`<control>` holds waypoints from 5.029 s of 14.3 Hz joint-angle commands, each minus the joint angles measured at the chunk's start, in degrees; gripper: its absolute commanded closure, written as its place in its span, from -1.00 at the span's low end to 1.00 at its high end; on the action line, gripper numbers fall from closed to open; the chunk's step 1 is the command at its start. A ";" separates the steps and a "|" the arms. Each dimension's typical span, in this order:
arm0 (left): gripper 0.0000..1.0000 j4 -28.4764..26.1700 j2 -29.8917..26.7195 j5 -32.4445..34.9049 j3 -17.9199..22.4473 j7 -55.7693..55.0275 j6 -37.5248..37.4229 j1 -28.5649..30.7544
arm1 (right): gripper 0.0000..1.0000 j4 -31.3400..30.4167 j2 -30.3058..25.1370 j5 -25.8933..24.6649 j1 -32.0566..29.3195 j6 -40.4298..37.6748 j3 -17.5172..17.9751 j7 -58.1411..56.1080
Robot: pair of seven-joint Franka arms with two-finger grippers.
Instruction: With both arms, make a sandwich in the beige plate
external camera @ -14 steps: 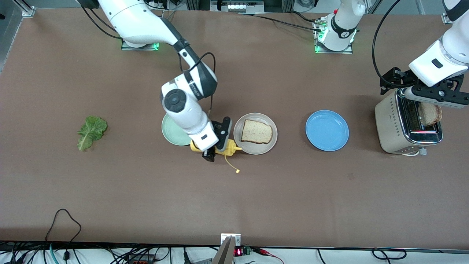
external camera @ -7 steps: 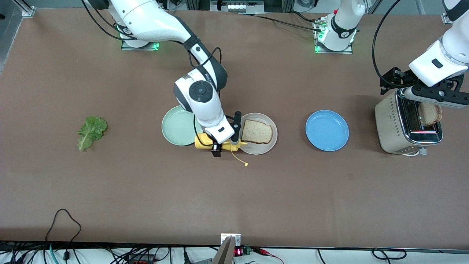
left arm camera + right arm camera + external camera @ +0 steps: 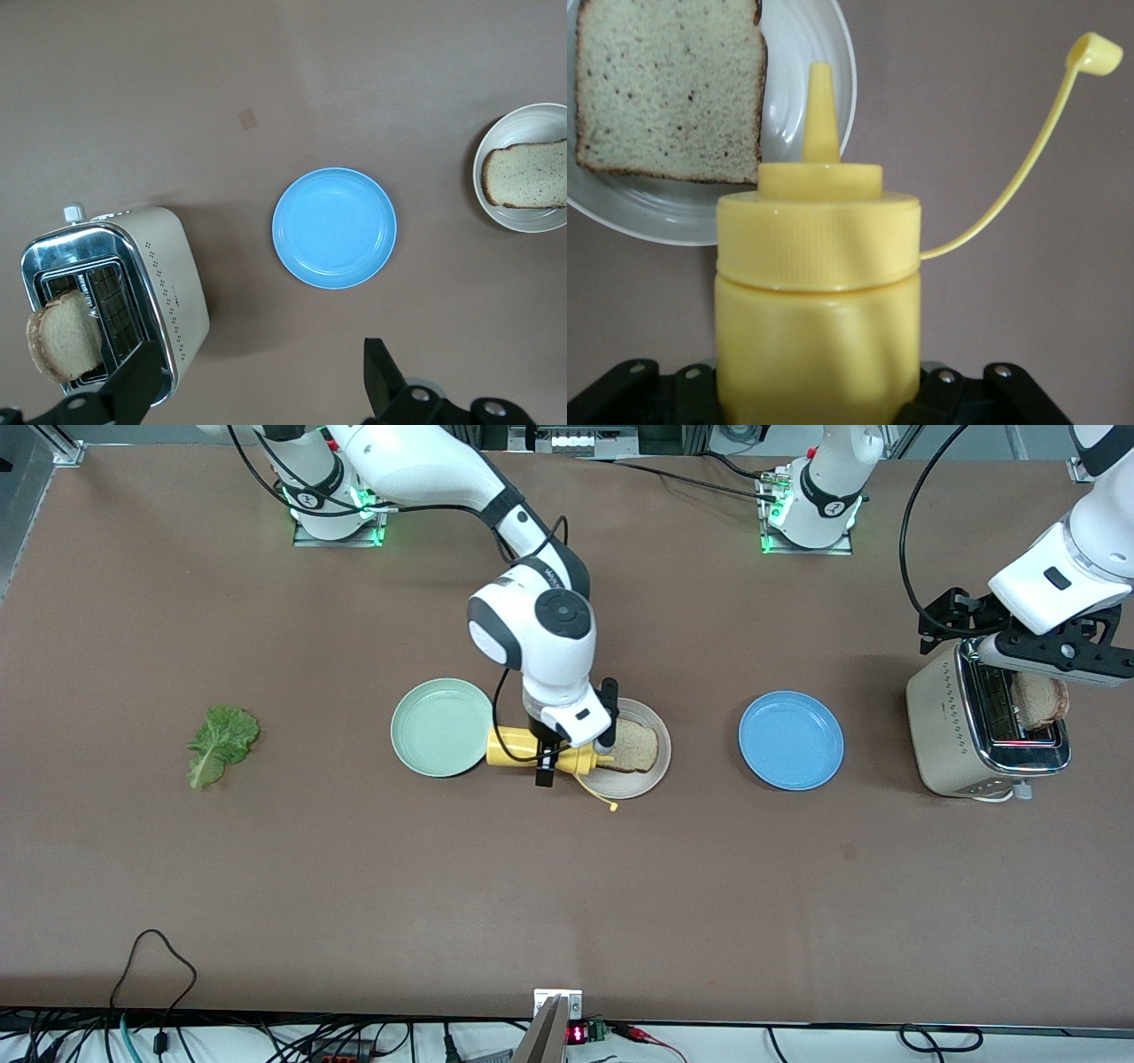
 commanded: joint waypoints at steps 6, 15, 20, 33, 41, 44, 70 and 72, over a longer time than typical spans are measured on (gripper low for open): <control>-1.00 0.93 0.48 -0.12 -0.14 -0.24 -0.14 0.34 | 0.27 6.70 4.67 -13.11 5.85 -10.06 -1.92 2.09; -1.00 0.93 0.48 -0.12 -0.14 -0.24 -0.06 0.43 | 0.26 7.59 7.23 -16.02 7.70 -9.97 -2.45 4.99; -1.00 1.01 0.48 -0.12 -0.13 -0.24 0.03 0.43 | 0.26 7.68 3.73 -10.60 4.03 -10.59 -2.46 5.19; -1.00 0.93 0.57 -0.20 -0.05 -0.33 0.21 0.43 | 0.25 3.66 -12.36 50.72 -29.01 -21.30 -1.84 -42.42; -1.00 0.93 0.57 -0.12 -0.05 -0.24 0.03 0.43 | 0.24 -24.55 -19.05 82.05 -44.14 -30.88 -1.93 -79.77; -1.00 0.93 0.57 -0.12 -0.14 -0.15 0.03 0.43 | 0.24 -33.08 -18.87 86.19 -47.83 -34.75 -1.84 -93.48; -1.00 0.93 1.18 -0.12 0.39 0.29 0.56 1.49 | -1.00 -36.80 -2.79 88.23 -56.90 -46.89 -4.37 -120.17; -1.00 0.93 1.18 -0.12 0.39 0.29 0.47 1.49 | -1.00 -35.75 -2.88 86.03 -57.07 -47.33 -5.70 -119.81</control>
